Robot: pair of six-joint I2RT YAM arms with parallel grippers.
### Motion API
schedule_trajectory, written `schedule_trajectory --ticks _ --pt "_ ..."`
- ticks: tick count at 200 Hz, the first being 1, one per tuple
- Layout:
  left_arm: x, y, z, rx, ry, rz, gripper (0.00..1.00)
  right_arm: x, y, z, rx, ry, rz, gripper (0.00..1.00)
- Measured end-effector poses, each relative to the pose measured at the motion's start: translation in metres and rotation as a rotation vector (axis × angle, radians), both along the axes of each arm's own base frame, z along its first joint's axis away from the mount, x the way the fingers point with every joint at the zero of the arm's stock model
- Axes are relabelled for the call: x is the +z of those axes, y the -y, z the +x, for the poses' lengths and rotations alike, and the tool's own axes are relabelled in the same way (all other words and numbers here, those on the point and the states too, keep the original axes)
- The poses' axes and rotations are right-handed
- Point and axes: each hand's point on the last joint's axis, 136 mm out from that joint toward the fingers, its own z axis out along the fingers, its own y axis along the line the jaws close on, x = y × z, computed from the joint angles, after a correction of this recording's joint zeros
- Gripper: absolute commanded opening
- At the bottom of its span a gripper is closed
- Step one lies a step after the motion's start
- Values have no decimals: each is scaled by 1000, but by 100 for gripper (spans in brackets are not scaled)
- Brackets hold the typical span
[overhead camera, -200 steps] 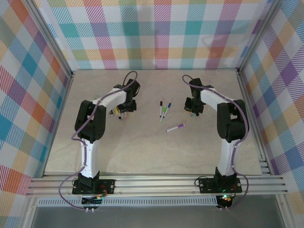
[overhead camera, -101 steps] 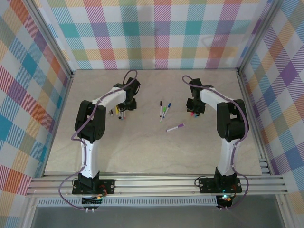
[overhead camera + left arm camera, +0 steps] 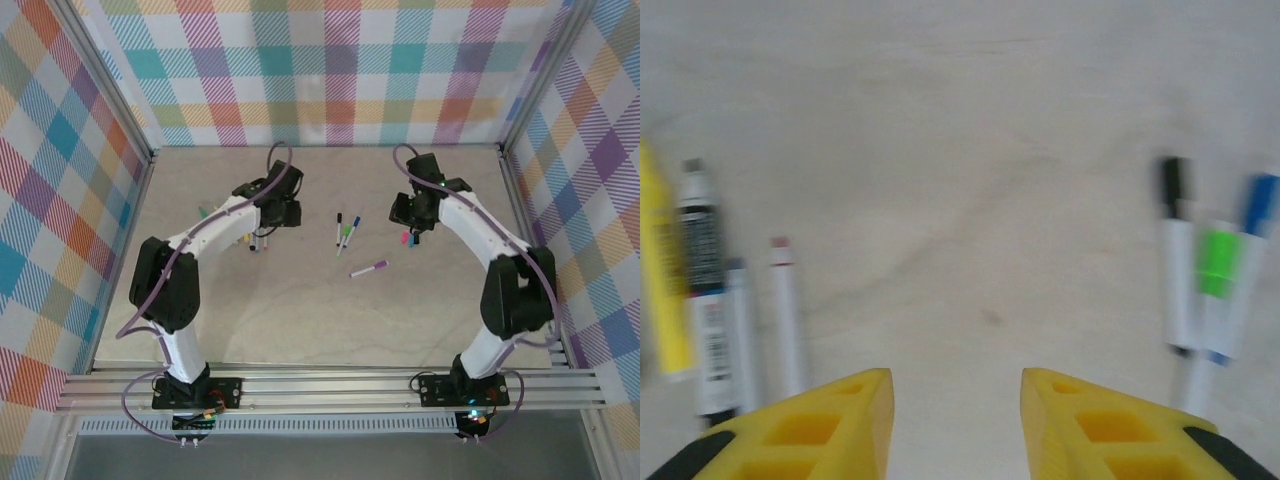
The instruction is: Open the pen caps
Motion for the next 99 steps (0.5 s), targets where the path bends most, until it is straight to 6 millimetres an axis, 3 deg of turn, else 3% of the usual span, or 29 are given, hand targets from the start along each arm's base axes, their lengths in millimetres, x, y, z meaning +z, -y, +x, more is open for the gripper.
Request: schedule_trajectory --ticks 22,57,99 --pt "7 53 -17 -138 31 -49 42 2 0 -13 5 11 25 45" --pt "-6 118 -42 -307 22 -67 43 -21 3 -29 9 -51 30 46" --pt "-39 153 -66 -425 -38 -65 44 -28 15 -37 -21 -59 50 47"
